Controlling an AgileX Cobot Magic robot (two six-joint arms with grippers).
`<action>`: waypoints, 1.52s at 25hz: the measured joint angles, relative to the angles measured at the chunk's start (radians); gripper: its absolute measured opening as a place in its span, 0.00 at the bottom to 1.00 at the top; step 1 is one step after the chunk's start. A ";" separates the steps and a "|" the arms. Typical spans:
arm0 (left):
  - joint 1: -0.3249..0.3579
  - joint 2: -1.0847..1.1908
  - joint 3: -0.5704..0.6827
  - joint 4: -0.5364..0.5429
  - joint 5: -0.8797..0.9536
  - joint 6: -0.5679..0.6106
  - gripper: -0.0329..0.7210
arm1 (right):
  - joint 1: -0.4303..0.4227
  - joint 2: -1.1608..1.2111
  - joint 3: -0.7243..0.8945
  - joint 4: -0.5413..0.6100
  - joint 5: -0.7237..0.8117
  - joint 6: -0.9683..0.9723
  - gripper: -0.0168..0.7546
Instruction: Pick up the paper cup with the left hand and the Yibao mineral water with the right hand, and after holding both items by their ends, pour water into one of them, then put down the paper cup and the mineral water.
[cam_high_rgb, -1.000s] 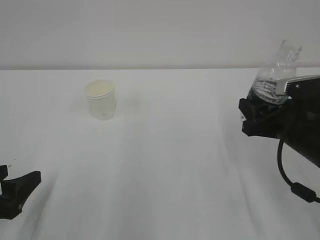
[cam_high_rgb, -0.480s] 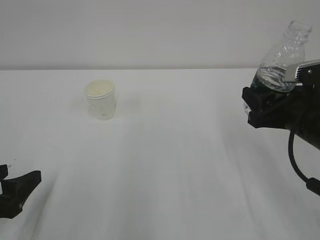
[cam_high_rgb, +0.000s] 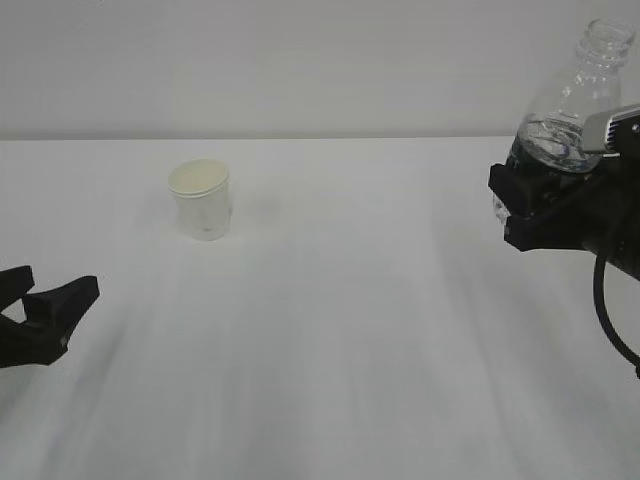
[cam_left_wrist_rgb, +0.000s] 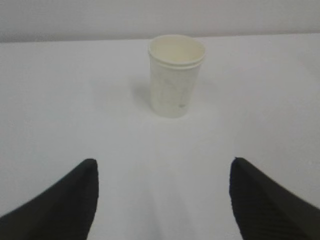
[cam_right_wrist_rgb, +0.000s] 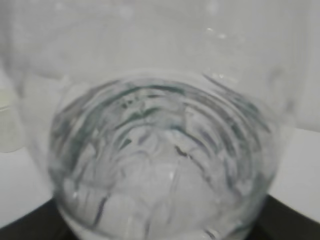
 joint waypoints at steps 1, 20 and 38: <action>0.000 0.000 -0.016 0.000 0.000 0.000 0.83 | 0.000 -0.004 0.000 -0.001 0.000 0.000 0.59; 0.000 0.004 -0.287 0.207 0.319 0.000 0.83 | 0.000 -0.010 0.001 -0.022 0.006 0.000 0.59; 0.000 0.123 -0.382 0.189 0.366 -0.032 0.83 | 0.000 -0.010 0.001 -0.030 0.006 0.000 0.59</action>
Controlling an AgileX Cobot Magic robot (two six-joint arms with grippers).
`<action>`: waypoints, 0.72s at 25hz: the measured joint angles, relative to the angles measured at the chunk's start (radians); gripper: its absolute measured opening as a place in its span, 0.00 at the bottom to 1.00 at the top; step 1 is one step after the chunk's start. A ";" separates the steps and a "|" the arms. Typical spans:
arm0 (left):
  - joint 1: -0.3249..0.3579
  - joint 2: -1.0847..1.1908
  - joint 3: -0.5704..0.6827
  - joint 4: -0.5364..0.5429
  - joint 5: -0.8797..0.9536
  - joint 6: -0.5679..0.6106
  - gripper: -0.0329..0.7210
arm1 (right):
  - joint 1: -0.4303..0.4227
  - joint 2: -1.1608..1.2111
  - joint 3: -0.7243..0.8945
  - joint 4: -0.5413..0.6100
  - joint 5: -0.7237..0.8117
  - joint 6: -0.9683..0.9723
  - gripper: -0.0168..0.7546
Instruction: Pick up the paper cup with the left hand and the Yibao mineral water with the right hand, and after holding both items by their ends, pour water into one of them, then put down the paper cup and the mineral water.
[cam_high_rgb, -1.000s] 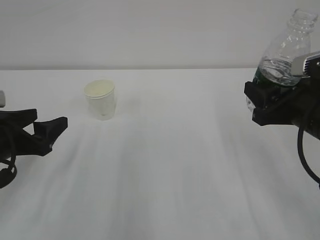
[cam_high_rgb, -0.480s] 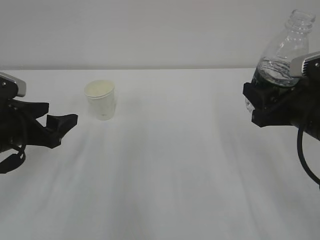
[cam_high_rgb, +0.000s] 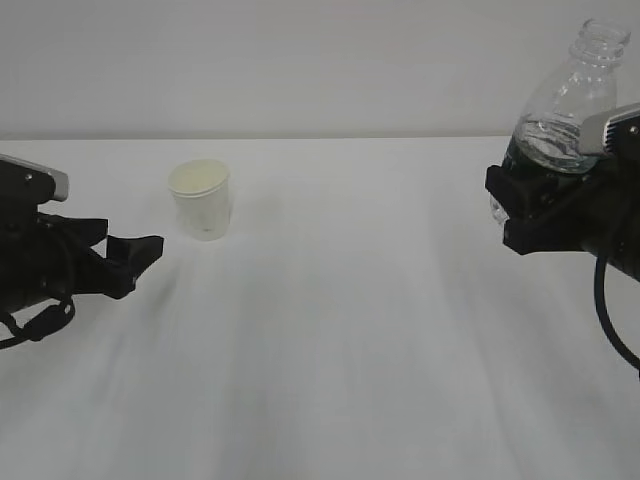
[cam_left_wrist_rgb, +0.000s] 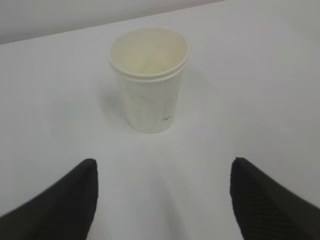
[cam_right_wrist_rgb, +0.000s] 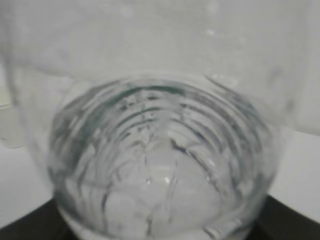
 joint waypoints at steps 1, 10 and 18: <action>0.000 0.008 -0.007 -0.002 -0.003 0.000 0.83 | 0.000 0.000 0.000 0.000 0.000 0.000 0.59; 0.000 0.064 -0.086 -0.004 -0.014 -0.015 0.83 | 0.000 0.000 0.000 -0.003 0.000 0.000 0.59; 0.000 0.119 -0.150 -0.002 -0.014 -0.031 0.82 | 0.000 0.000 0.000 -0.003 0.000 0.000 0.59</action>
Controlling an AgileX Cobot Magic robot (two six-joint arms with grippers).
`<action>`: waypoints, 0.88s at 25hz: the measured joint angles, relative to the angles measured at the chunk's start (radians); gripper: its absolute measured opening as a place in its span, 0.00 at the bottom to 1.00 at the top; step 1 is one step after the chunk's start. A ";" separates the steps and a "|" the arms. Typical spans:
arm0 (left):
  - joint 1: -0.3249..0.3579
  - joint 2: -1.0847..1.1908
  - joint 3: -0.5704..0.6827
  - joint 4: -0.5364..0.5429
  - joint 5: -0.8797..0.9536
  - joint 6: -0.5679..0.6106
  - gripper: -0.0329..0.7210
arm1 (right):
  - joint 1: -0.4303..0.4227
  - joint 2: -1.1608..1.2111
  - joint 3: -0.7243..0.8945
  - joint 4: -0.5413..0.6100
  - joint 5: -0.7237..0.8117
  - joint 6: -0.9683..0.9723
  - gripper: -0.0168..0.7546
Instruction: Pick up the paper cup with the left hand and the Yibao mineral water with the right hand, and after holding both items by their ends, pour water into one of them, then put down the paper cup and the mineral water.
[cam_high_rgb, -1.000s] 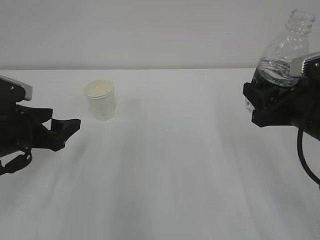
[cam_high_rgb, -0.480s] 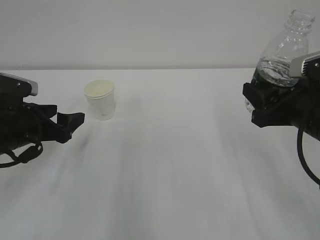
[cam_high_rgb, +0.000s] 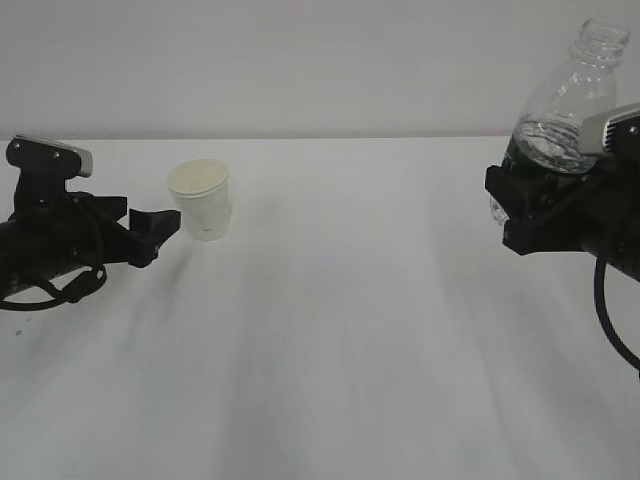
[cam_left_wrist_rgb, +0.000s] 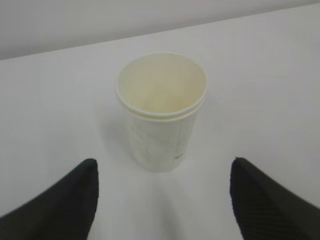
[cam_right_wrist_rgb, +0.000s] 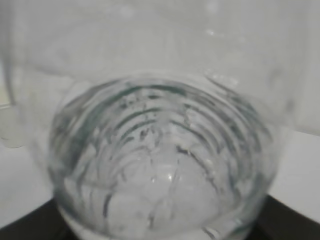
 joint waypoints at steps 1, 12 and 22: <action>0.000 0.004 -0.008 0.000 0.000 0.000 0.82 | 0.000 0.000 0.000 -0.002 0.000 0.000 0.59; 0.000 0.075 -0.060 0.024 0.002 -0.028 0.81 | 0.000 0.000 0.000 -0.005 0.000 0.000 0.59; 0.000 0.151 -0.116 0.041 0.002 -0.036 0.83 | 0.000 0.000 0.000 -0.005 0.000 0.002 0.59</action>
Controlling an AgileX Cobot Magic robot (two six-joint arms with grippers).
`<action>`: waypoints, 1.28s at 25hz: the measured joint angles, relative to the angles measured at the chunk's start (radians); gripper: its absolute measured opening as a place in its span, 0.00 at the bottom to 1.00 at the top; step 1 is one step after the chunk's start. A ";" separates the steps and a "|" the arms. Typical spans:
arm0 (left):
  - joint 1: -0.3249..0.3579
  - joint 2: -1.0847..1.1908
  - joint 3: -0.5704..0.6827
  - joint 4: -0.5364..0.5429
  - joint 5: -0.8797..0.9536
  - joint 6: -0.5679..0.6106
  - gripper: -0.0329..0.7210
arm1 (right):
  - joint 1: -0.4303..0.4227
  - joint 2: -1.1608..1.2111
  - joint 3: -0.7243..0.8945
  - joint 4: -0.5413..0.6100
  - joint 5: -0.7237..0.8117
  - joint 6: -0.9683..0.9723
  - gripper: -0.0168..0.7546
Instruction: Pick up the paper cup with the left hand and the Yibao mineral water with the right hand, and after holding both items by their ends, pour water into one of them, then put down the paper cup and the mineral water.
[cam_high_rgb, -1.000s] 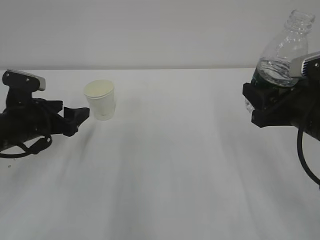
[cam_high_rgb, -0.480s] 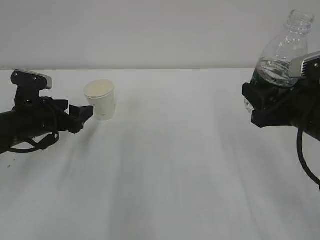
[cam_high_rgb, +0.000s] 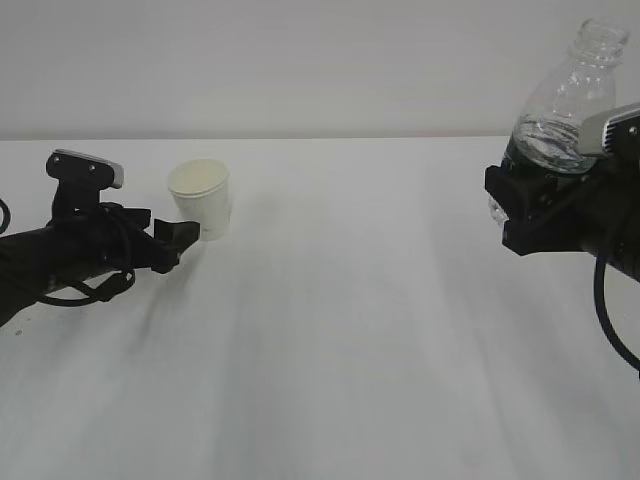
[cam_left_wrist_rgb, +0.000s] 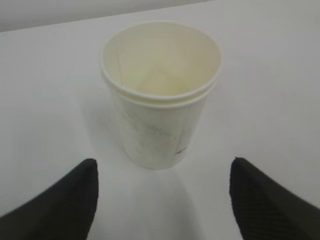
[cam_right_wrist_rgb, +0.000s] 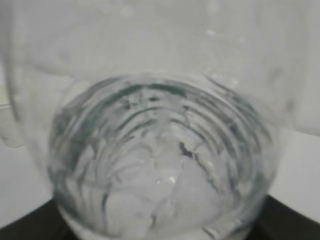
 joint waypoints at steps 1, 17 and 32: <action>0.000 0.007 -0.007 0.000 0.000 0.000 0.83 | 0.000 0.000 0.000 0.000 0.000 0.000 0.59; 0.000 0.050 -0.124 0.059 0.051 -0.042 0.83 | 0.000 0.000 0.000 0.000 0.000 0.000 0.59; 0.000 0.116 -0.232 0.176 0.084 -0.139 0.83 | 0.000 0.000 0.000 -0.002 -0.002 0.002 0.59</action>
